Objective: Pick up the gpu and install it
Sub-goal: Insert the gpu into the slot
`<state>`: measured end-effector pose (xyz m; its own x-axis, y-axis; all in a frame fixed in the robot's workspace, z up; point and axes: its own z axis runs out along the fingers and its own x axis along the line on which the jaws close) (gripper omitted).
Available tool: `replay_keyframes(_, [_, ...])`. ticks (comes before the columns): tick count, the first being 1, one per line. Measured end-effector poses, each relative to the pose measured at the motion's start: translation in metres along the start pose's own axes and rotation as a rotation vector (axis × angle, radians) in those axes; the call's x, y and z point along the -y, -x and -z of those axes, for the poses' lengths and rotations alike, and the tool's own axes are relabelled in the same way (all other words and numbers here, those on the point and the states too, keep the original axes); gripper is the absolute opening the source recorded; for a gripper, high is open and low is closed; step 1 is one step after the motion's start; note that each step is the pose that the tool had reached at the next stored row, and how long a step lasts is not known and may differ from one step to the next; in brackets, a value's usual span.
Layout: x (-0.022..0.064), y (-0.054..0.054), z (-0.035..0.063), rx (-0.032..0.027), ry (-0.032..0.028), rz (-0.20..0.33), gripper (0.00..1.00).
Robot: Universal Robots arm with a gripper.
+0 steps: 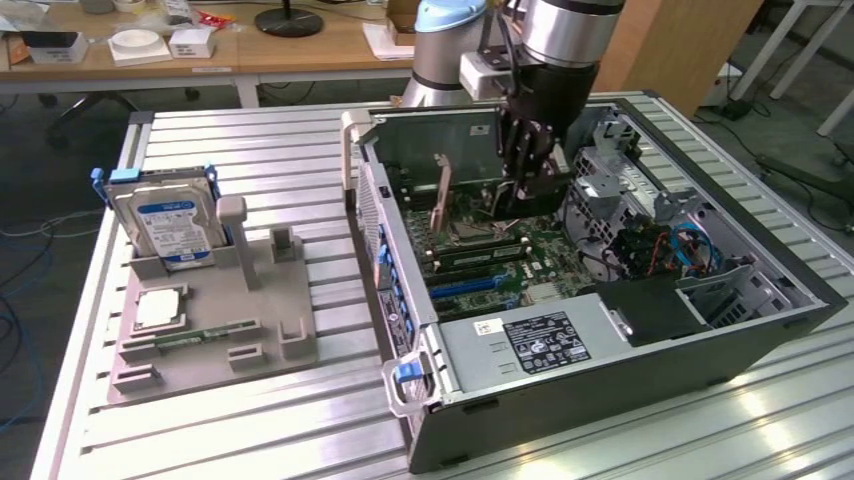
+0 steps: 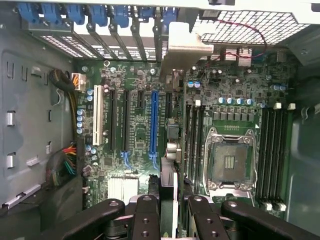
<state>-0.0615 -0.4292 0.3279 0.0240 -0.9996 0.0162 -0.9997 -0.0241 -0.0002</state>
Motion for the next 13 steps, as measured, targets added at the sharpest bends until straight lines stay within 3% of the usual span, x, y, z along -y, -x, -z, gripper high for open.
replay_keyframes(8, [-0.0020, -0.012, -0.0048, -0.0001, -0.0004, 0.000, 0.27])
replay_keyframes(13, [-0.0130, -0.011, -0.0137, -0.0009, -0.0020, -0.001, 0.27])
